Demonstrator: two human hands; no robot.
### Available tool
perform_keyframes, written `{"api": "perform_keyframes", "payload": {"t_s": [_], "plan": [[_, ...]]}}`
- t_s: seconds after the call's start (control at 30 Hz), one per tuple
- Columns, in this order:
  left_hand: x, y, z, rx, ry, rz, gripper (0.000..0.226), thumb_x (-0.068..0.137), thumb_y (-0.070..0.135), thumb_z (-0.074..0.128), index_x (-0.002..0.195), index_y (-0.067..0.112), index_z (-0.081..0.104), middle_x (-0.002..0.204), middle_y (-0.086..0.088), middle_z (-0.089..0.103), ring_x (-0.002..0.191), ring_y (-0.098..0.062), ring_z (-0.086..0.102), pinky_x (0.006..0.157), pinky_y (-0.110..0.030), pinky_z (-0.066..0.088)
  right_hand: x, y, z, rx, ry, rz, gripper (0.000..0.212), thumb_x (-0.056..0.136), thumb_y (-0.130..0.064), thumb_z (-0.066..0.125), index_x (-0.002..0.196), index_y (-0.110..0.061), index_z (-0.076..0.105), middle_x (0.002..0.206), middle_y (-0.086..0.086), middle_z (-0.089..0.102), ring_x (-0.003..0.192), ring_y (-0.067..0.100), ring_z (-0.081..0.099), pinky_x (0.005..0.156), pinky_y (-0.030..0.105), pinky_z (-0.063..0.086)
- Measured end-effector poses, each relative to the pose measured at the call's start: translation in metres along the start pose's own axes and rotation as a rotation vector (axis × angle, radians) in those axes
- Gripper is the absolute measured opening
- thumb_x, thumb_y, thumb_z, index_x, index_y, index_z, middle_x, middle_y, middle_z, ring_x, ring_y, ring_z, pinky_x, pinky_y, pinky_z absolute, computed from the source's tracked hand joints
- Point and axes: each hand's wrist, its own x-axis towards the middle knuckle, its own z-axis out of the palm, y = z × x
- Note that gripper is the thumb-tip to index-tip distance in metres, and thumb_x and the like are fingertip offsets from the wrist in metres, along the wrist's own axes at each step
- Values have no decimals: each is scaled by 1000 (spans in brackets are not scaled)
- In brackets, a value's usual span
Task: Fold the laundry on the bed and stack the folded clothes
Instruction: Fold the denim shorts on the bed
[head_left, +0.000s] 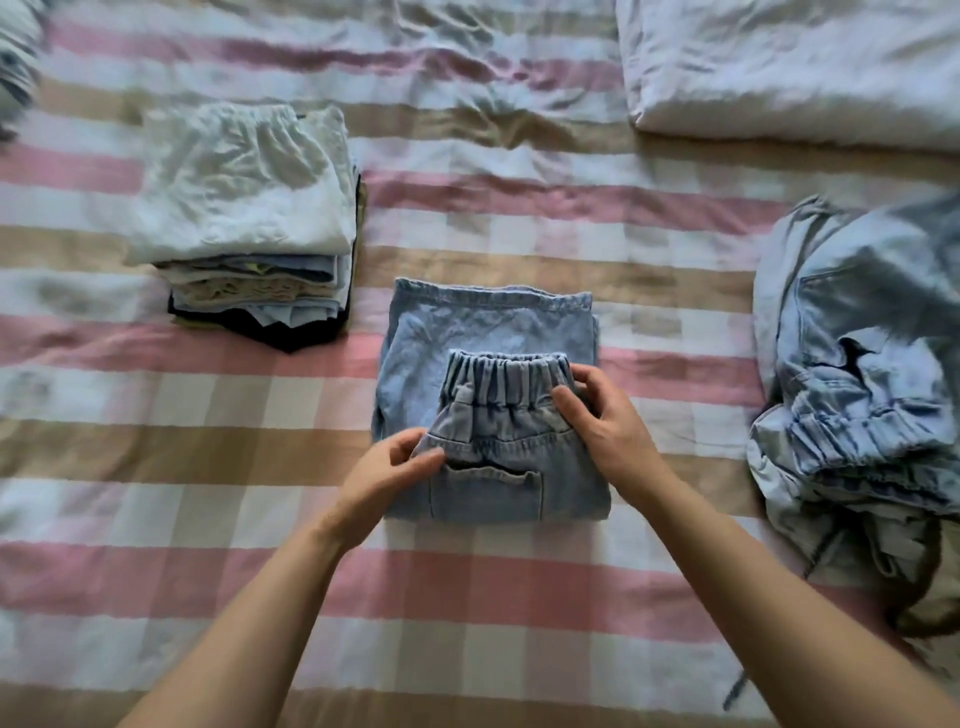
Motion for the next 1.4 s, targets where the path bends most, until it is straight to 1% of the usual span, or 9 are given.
{"api": "perform_keyframes", "payload": {"t_s": [0.07,0.17,0.33,0.6,0.8,0.93,1.1,1.23,1.4], "plan": [[8,2,2,74,58,37,19,80,19,70,98,14,67,90,5,72,88,-12,63,78,-21,51,13,5,-2,-35,20,31,21,91,-27,52,111,-21,52,100,-5,63,95,12,59,79,12,48],[23,1,5,97,134,46,13,85,8,61,89,18,68,80,10,71,79,-5,63,71,-16,50,25,12,-5,-118,9,59,35,83,-35,66,114,-27,51,101,-18,60,90,-5,60,69,3,44],[58,17,6,149,239,134,15,85,9,62,86,22,67,78,15,70,77,3,62,71,-14,49,61,14,-3,-157,136,-34,41,81,-17,69,119,-18,54,105,-7,65,95,1,63,78,12,48],[103,35,-1,306,373,70,4,85,19,65,86,23,66,87,3,69,84,-13,64,85,-44,51,120,30,6,-570,275,16,53,90,-42,52,131,-9,49,126,11,57,117,25,50,99,39,39],[94,30,18,1096,652,403,52,85,36,56,129,9,51,130,-12,52,121,-23,38,102,-43,35,103,34,16,-797,624,-126,50,88,-35,58,130,-10,50,130,16,48,117,35,43,97,37,30],[95,28,8,978,756,-34,86,81,53,58,145,10,20,148,-14,24,136,-27,21,109,-44,22,84,40,5,-632,573,195,67,84,-43,60,137,-7,39,134,19,41,124,33,36,99,40,32],[79,25,2,595,733,-217,79,71,41,75,129,6,34,129,-18,49,116,-32,48,90,-38,42,49,51,7,-328,459,295,35,84,-35,64,111,-15,52,98,2,61,97,26,58,75,32,42],[76,32,5,538,602,-138,31,79,29,71,97,17,48,99,-2,64,83,-17,55,63,-19,40,51,42,8,-264,454,230,28,88,-24,59,112,-9,54,92,3,63,89,26,61,63,27,39],[94,83,4,477,625,195,26,76,26,73,87,28,50,84,18,61,77,6,59,61,-7,43,78,2,-5,-196,499,4,22,88,-23,58,110,-18,54,96,-12,63,87,-1,60,65,10,41]]}}
